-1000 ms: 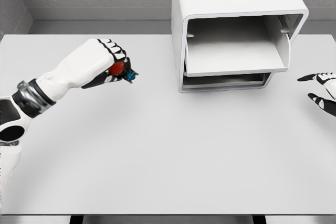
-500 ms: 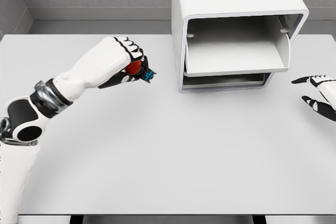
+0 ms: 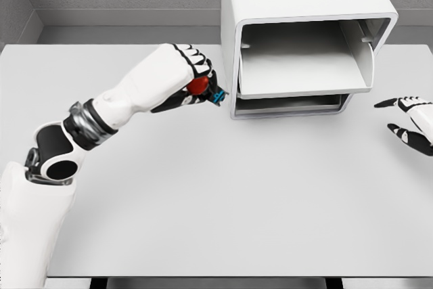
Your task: Slide open multi-storey tabletop storage cabinets and put open load switch and slide close multi-storey tabletop storage cabinets
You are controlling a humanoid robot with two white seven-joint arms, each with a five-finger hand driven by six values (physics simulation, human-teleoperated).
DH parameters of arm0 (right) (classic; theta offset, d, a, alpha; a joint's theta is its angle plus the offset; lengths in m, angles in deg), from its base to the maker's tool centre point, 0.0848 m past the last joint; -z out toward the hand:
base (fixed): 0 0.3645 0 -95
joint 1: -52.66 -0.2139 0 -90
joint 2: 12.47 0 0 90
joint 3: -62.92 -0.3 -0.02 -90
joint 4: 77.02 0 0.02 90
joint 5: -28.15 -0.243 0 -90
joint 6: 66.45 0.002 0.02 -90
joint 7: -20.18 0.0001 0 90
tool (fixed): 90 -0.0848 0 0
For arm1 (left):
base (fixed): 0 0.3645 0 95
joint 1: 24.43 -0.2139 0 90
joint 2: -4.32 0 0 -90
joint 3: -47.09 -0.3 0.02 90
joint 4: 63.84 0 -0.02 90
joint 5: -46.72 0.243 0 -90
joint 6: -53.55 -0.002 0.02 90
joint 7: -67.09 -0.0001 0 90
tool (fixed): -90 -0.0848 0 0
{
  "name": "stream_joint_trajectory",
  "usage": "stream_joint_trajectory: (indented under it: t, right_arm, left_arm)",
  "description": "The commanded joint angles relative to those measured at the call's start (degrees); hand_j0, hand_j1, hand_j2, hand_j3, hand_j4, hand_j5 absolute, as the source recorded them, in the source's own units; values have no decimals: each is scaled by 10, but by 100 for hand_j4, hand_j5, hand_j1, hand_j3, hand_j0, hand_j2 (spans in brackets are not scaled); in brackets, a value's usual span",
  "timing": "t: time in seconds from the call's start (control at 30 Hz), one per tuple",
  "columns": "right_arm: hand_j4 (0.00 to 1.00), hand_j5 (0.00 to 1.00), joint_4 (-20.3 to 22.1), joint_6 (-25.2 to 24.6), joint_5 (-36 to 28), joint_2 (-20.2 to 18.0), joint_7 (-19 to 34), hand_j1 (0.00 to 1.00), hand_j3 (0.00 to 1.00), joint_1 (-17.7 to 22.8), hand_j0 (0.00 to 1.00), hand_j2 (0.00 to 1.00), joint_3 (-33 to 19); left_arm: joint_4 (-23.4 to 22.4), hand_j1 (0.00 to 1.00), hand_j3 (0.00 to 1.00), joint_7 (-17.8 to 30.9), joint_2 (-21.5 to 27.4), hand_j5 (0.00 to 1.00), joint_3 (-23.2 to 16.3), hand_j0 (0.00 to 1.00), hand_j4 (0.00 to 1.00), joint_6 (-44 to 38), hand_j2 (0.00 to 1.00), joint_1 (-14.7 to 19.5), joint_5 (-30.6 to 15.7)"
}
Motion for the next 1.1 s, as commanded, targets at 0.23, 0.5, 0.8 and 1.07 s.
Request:
stream_joint_trajectory:
  t: [0.23,0.5,0.8,1.07]
  right_arm:
    - [65,65,4,0,-4,0,-1,65,65,1,65,65,1]
    - [65,65,4,0,-4,0,-1,65,65,1,65,65,1]
    - [65,65,5,0,-4,0,-1,65,65,1,65,65,2]
    - [65,65,5,0,-4,1,-1,65,65,1,65,65,3]
  left_arm:
    - [-1,28,28,0,-38,28,-13,28,28,-1,28,7,-1]
    - [-1,28,28,0,-73,28,-15,28,28,-1,28,12,25]
    - [-1,28,28,0,-106,28,-13,28,28,-1,28,20,57]
    - [-1,29,29,0,-106,29,-14,29,29,-1,29,22,97]
